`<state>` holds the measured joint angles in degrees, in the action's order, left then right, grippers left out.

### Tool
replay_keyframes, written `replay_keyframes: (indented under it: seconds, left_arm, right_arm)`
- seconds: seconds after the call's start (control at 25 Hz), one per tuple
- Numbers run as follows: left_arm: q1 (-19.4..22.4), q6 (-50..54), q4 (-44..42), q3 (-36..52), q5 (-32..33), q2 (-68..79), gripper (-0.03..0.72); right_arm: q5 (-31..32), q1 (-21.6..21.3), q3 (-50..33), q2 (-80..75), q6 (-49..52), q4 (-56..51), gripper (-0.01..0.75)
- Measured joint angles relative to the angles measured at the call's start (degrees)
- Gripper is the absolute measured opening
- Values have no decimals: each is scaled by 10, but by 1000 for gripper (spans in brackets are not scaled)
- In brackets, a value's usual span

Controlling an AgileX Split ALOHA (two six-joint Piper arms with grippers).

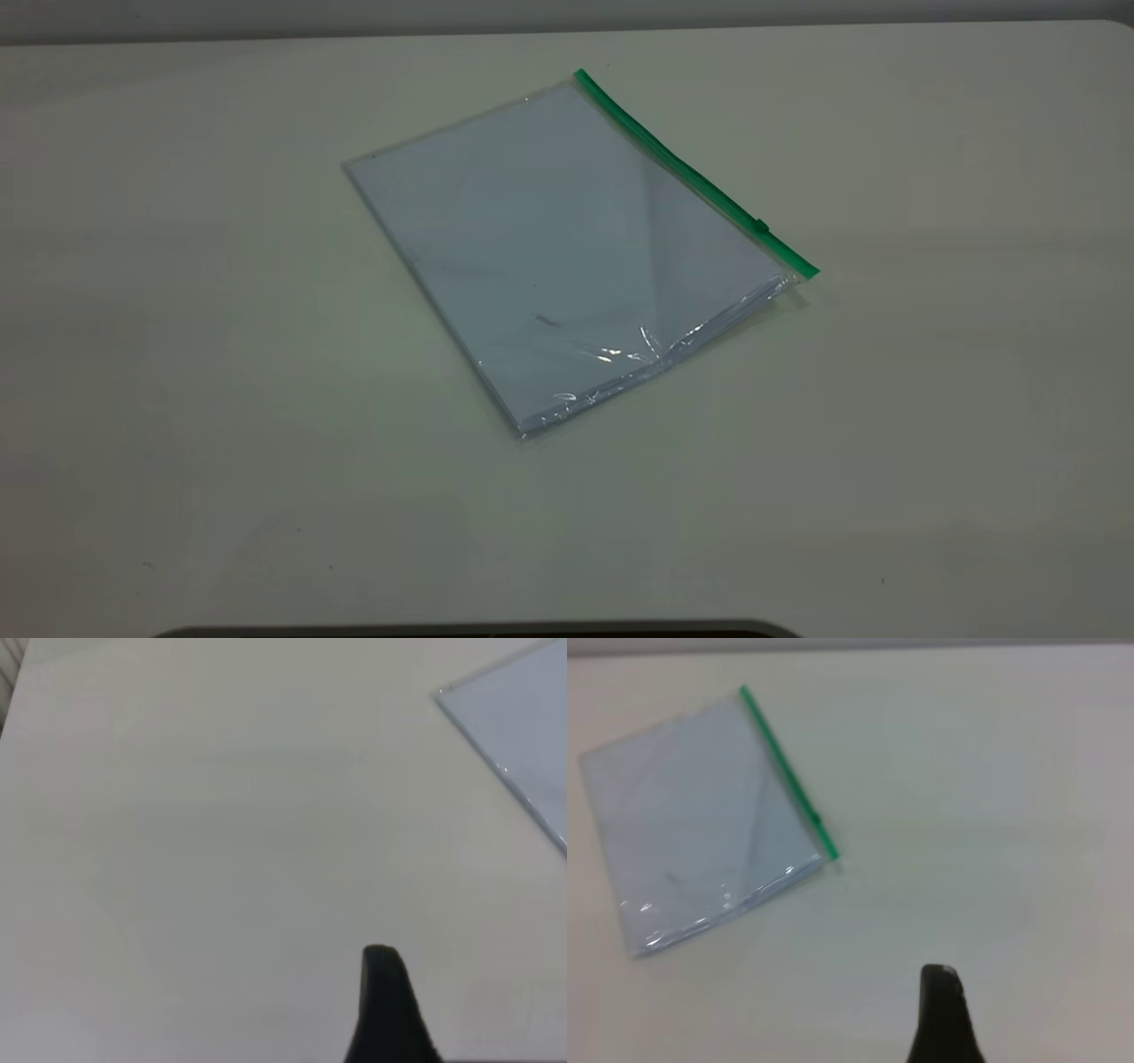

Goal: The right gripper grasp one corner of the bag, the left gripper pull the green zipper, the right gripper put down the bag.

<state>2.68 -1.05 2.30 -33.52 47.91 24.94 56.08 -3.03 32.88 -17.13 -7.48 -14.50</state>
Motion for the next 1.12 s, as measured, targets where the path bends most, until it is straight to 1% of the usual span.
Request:
replay_keyframes:
  seconds: [0.2, 0.32, 0.52, 0.68, 0.76, 0.96, 1.04, 1.12]
  left_arm:
    - [0, 0, 3, -42, -108, 184, 552]
    - [0, -2, 22, -86, -157, 297, 552]
    - [0, -26, 28, -148, -228, 434, 552]
    - [-2, -49, 29, -195, -258, 520, 552]
    - [-11, -59, 28, -221, -267, 564, 552]
    - [-57, -96, 28, -287, -299, 664, 552]
    - [-76, -107, 28, -312, -305, 702, 552]
    - [-92, -112, 28, -333, -305, 737, 552]
  right_arm:
    - [-58, 0, 2, -143, -56, -71, 578]
    - [-98, 0, 2, -226, -100, -106, 578]
    - [-153, 0, 2, -357, -168, -161, 578]
    - [-217, 0, 3, -454, -245, -227, 578]
    - [-245, 0, 4, -507, -289, -261, 578]
    - [-304, 0, 5, -634, -427, -383, 578]
    - [-316, 0, 5, -688, -499, -459, 578]
    - [-318, 0, 7, -734, -592, -544, 578]
